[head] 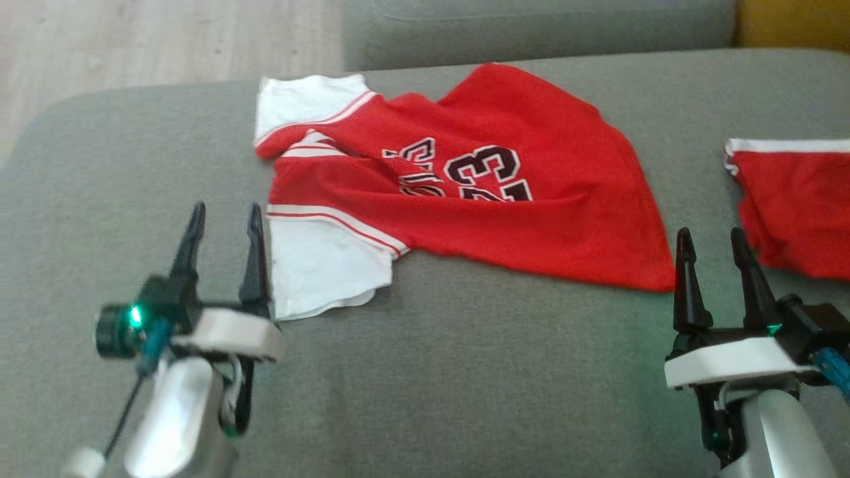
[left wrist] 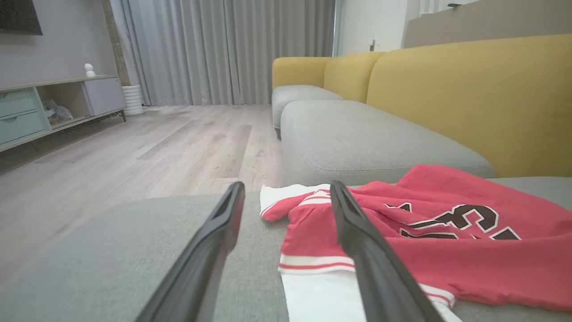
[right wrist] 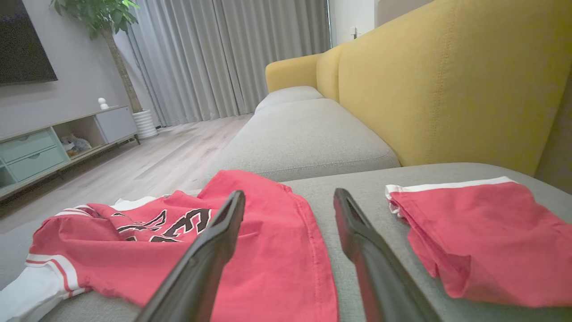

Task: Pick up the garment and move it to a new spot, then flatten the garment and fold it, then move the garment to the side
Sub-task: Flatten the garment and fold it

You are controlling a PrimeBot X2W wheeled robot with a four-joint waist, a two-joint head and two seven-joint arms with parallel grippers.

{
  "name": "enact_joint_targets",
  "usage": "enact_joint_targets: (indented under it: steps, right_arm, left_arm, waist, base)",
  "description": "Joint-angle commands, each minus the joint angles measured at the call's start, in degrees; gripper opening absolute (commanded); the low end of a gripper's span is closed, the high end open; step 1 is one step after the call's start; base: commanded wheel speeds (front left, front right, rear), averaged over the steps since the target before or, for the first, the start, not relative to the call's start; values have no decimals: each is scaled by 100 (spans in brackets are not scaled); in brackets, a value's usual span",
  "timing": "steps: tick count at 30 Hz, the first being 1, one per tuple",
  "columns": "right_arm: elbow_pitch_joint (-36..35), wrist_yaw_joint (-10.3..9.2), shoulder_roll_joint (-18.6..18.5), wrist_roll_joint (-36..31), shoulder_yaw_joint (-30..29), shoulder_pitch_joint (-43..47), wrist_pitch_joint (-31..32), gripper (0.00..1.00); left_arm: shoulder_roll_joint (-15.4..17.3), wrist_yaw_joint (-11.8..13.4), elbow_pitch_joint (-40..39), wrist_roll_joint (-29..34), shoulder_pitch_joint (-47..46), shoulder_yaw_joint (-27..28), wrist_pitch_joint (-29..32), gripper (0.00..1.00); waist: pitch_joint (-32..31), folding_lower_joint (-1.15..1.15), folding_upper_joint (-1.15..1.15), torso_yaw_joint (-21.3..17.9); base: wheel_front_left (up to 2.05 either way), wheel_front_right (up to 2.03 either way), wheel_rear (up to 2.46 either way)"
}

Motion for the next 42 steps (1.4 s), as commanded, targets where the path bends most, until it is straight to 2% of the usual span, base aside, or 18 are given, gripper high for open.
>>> enact_joint_targets:
  steps: [1,4,10,16,20,24,33,34,35,36,42]
  right_arm:
    - [-149,-4,-25,-25,114,-60,-61,100]
    - [-116,-4,-25,5,136,-34,-61,100]
    - [-108,-4,-25,54,260,-100,-61,100]
    - [-154,-4,-25,96,284,-154,-61,100]
    - [-175,-4,-25,125,293,-185,-61,100]
    - [-187,-4,-25,144,289,-221,-61,100]
    - [-181,-4,-25,140,246,-265,-61,100]
    - [-177,-4,-25,138,241,-267,-61,100]
    - [-173,-4,-25,135,237,-268,-61,100]
    - [-166,-4,-25,131,229,-268,-61,100]
    - [-42,-4,-25,83,164,-251,-61,100]
  left_arm:
    - [36,73,-390,-62,64,232,-65,100]
    - [-65,96,-689,-121,507,212,-66,100]
    - [-50,95,-718,-139,591,170,9,100]
    - [20,-9,-301,-169,510,-35,800,100]
    - [84,98,69,-182,445,-53,1309,100]
    - [116,215,329,-215,357,-15,1547,100]
    - [144,50,746,-325,201,-139,1948,98]
    - [142,6,755,-357,193,-142,1954,48]
    - [149,-15,747,-378,183,-134,1929,11]
    - [169,-28,731,-377,173,-137,1893,0]
    - [204,-38,412,-405,125,-55,1270,0]
  waist:
    - [-117,1,0,164]
    - [-145,1,0,209]
    - [-124,1,0,110]
    - [14,1,0,-81]
    - [126,1,0,-190]
    - [230,1,0,-265]
    - [338,1,0,-337]
    - [338,1,0,-336]
    - [336,1,0,-335]
    - [329,1,0,-331]
    - [236,1,0,-284]
  base:
    - [0,0,0]
    - [0,0,0]
    - [0,0,0]
    - [0,0,0]
    - [0,0,0]
    - [0,0,0]
    - [0,0,0]
    - [0,0,0]
    - [0,0,0]
    - [0,0,0]
    - [0,0,0]
